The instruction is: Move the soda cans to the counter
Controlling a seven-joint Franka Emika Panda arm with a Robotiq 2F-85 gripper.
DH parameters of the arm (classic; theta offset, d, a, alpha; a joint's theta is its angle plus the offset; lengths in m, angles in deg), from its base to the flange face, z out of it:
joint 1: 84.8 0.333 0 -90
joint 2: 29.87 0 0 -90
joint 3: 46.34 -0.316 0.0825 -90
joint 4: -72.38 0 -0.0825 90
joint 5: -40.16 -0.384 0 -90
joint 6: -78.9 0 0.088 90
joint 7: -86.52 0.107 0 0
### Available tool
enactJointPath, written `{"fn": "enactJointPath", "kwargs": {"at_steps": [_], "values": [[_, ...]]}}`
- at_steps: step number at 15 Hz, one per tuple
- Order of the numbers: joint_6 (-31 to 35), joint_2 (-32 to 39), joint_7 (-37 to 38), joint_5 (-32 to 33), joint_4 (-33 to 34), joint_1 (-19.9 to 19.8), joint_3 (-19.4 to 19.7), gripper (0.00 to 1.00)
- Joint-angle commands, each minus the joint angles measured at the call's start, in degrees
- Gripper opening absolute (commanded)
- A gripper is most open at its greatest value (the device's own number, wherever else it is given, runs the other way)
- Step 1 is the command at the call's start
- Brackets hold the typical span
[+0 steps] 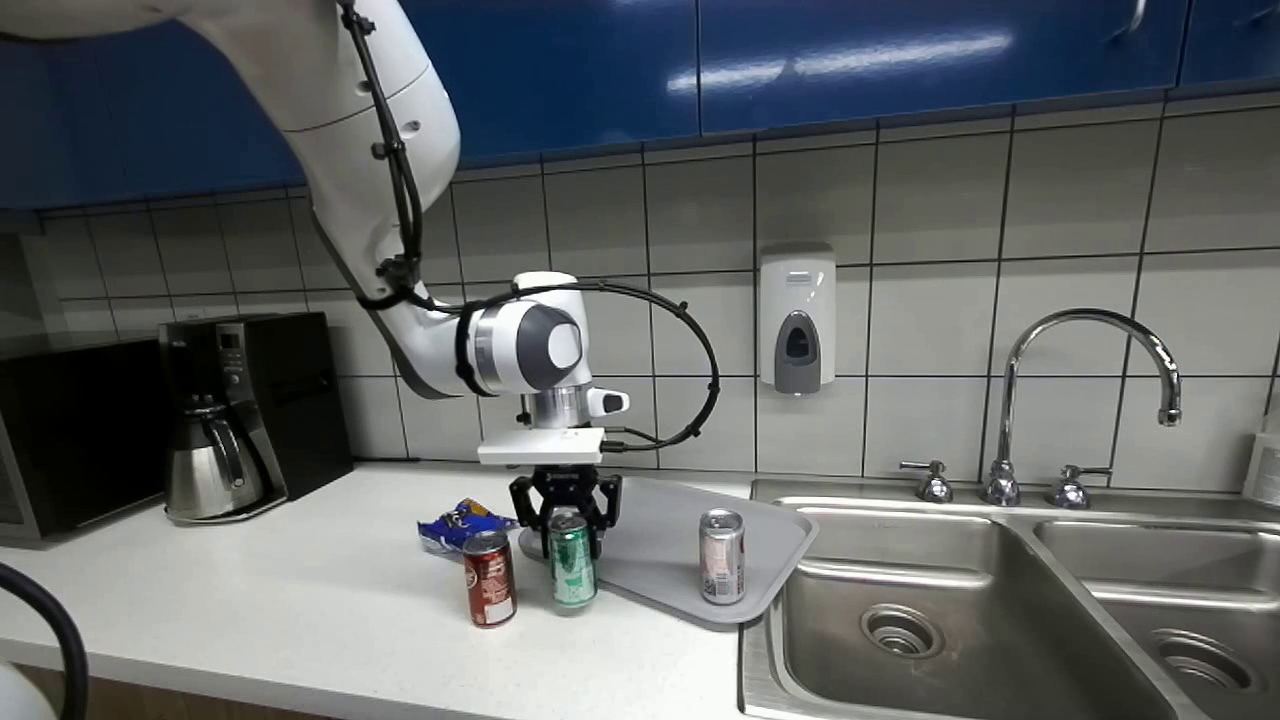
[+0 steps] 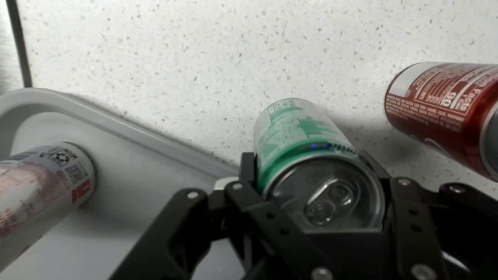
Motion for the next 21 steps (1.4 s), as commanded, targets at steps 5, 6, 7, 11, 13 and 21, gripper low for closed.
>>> {"fn": "enactJointPath", "kwargs": {"at_steps": [5,6,7,11,13,21], "values": [[0.44,-1.25,-0.31,1.64,-1.5,-0.16,-0.58,0.38],[0.41,-1.2,-0.24,1.8,-1.53,-0.11,-0.6,0.38],[0.38,-1.15,-0.21,2.01,-1.53,-0.09,-0.62,0.38],[0.37,-1.0,0.32,3.06,-1.63,0.05,-0.57,0.89],[0.48,-1.04,0.33,3.2,-1.63,0.02,-0.57,0.99],[3.01,-1.67,1.05,2.46,-1.17,-0.3,-0.37,1.0]]}}
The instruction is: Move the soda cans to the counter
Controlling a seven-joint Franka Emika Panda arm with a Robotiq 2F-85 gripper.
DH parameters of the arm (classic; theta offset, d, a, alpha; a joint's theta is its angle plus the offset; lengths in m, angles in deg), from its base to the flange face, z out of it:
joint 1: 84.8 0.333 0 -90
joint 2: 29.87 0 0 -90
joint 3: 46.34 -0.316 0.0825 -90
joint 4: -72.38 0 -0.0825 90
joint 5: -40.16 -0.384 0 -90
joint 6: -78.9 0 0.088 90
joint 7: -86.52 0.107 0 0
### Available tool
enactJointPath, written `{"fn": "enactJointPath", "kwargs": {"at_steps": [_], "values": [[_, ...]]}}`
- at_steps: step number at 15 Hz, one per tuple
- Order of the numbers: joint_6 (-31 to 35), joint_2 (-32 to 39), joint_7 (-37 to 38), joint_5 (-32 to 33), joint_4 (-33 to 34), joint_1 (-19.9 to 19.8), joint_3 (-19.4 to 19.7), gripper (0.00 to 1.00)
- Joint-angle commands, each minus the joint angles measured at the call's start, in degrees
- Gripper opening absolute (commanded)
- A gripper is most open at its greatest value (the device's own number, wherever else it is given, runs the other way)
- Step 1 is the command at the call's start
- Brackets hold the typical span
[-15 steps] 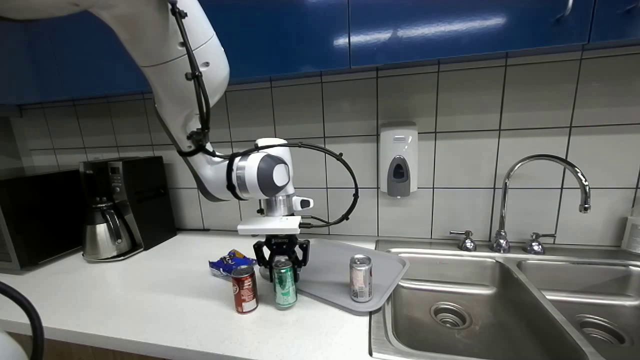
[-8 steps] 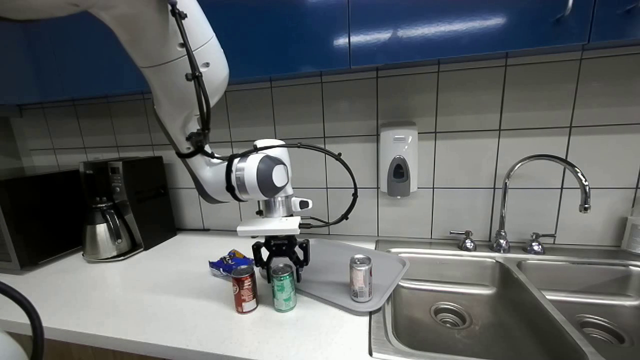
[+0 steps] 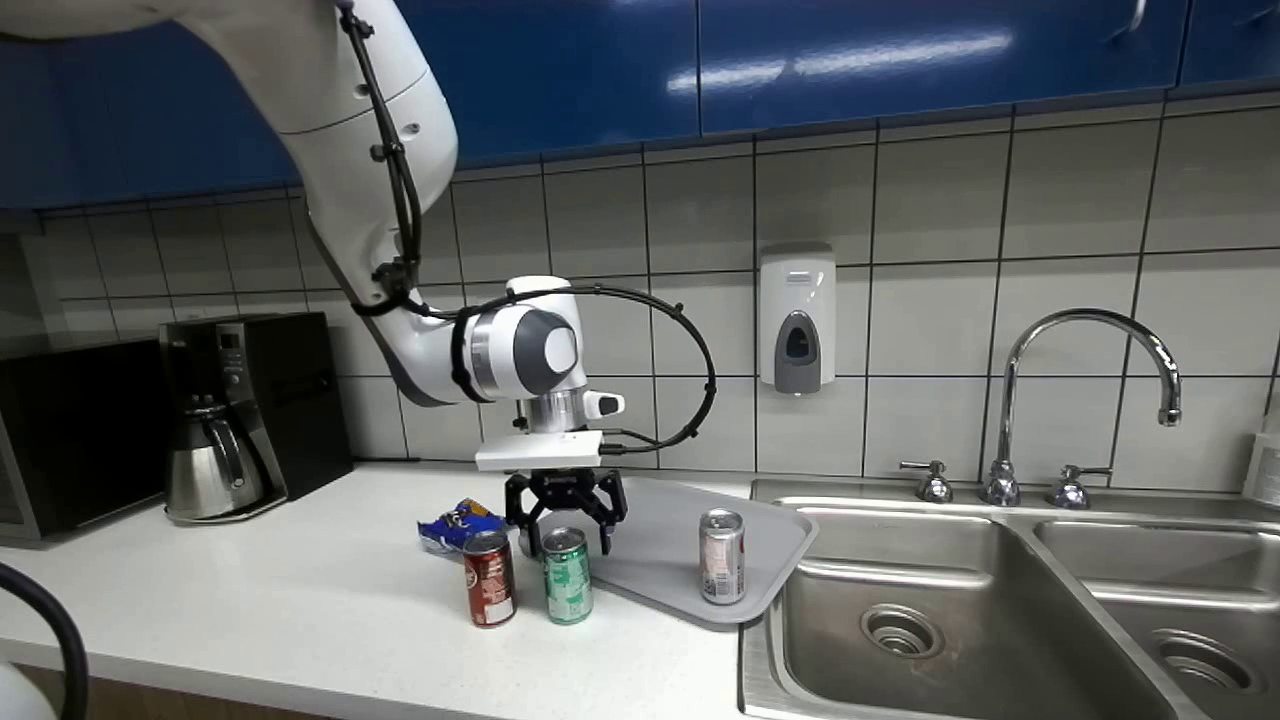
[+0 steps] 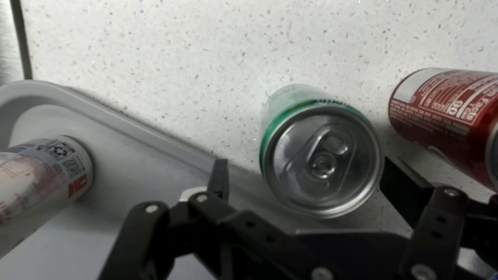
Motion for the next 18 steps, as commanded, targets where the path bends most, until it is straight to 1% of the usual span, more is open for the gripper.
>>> {"fn": "enactJointPath", "kwargs": {"at_steps": [1,7,10,13,18], "values": [[2.12,-1.66,1.24,0.4,0.03,-0.39,0.12,1.0],[3.75,-0.47,4.27,0.4,4.02,-0.51,1.41,1.0],[2.34,-0.28,7.04,-0.11,6.17,-0.59,2.12,1.0],[2.21,-0.25,10.48,0.17,7.12,-0.4,2.94,1.0],[-0.42,-0.73,15.86,0.54,8.17,-0.21,4.16,1.0]]}}
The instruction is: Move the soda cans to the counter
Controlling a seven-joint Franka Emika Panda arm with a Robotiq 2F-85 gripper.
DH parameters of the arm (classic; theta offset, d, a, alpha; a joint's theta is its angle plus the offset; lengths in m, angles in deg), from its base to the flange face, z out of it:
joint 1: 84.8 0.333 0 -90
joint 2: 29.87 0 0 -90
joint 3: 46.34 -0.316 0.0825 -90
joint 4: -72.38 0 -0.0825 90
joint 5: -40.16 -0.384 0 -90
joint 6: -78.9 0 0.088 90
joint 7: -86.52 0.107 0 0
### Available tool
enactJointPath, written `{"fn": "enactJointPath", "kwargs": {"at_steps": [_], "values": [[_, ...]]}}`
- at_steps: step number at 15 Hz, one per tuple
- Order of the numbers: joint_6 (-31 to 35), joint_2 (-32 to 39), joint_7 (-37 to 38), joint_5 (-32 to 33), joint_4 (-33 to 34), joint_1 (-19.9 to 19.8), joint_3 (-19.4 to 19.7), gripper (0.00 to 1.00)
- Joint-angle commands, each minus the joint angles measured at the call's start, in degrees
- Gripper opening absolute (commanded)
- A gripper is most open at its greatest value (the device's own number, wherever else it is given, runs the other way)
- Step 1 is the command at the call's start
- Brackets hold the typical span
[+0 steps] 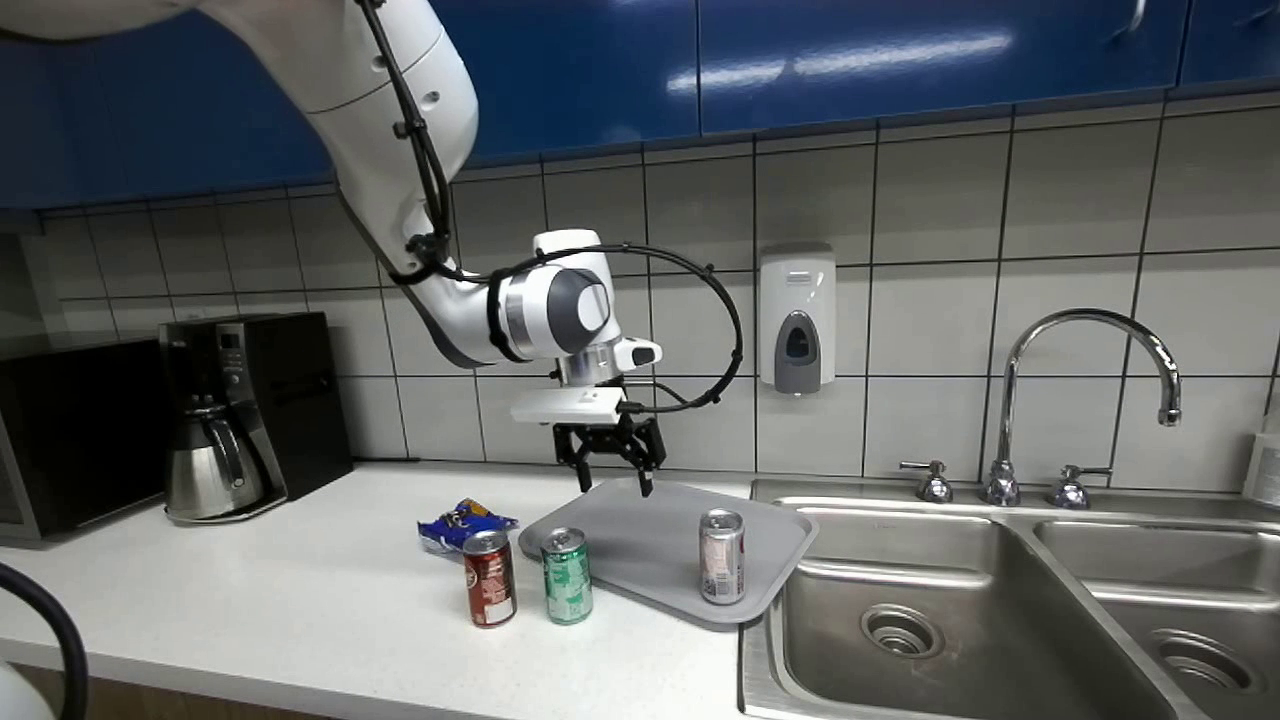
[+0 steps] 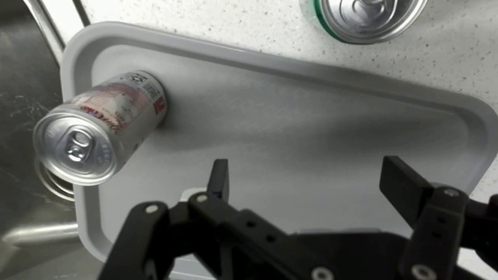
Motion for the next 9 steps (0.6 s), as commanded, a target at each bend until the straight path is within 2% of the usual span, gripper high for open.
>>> {"fn": "enactJointPath", "kwargs": {"at_steps": [1,9], "values": [[-4.02,-0.74,4.9,0.72,1.61,0.06,0.9,1.0],[-6.26,-1.06,10.98,0.8,3.2,-0.77,3.7,1.0]]}}
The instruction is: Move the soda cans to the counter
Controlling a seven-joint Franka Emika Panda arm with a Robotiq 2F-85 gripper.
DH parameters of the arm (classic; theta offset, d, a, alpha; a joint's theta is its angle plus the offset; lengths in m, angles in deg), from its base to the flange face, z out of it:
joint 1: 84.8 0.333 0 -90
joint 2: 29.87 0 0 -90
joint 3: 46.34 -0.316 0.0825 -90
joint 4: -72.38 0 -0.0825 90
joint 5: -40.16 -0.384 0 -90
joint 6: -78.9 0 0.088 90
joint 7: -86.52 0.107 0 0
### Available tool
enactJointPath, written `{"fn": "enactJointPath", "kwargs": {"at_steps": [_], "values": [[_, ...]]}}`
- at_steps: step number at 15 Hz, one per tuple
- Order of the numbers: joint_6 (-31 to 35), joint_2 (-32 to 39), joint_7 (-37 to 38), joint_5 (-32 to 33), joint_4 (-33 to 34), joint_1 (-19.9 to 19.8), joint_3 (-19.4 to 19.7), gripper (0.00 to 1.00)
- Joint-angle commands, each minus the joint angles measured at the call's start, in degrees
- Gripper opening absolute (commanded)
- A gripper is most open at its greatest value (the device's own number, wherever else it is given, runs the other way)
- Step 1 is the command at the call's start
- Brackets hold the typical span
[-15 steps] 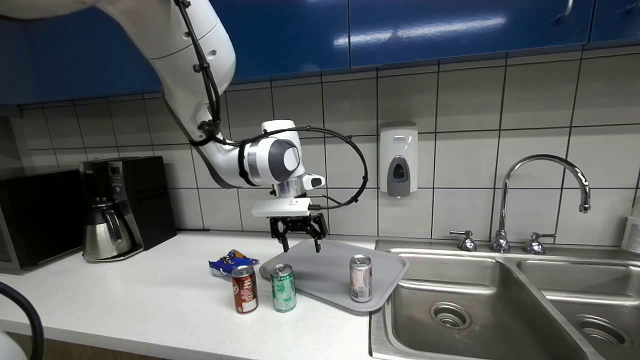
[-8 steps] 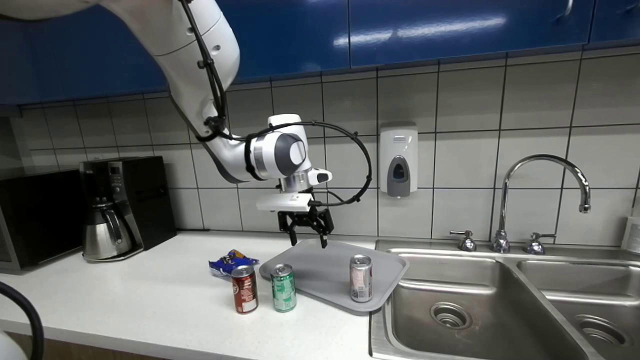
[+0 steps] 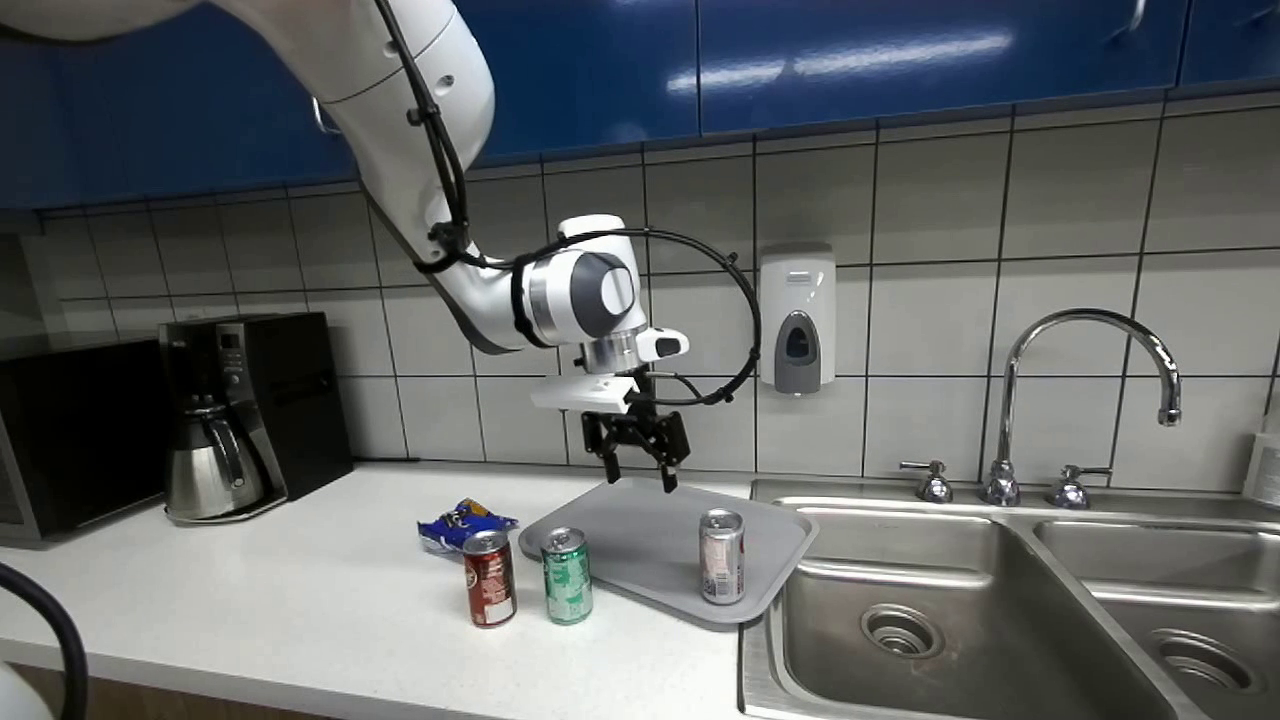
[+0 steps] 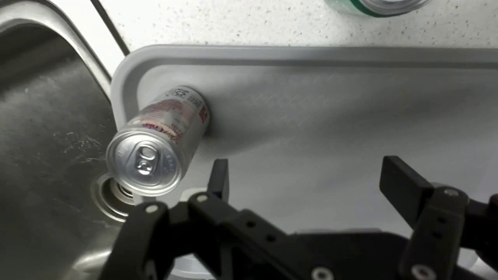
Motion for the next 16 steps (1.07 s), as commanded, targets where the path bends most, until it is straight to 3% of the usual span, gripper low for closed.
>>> {"fn": "enactJointPath", "kwargs": {"at_steps": [1,16], "values": [[-2.75,-0.96,3.7,0.89,1.0,-0.79,1.04,1.0],[-5.02,0.65,10.66,1.94,2.59,-3.26,6.57,1.0]]}}
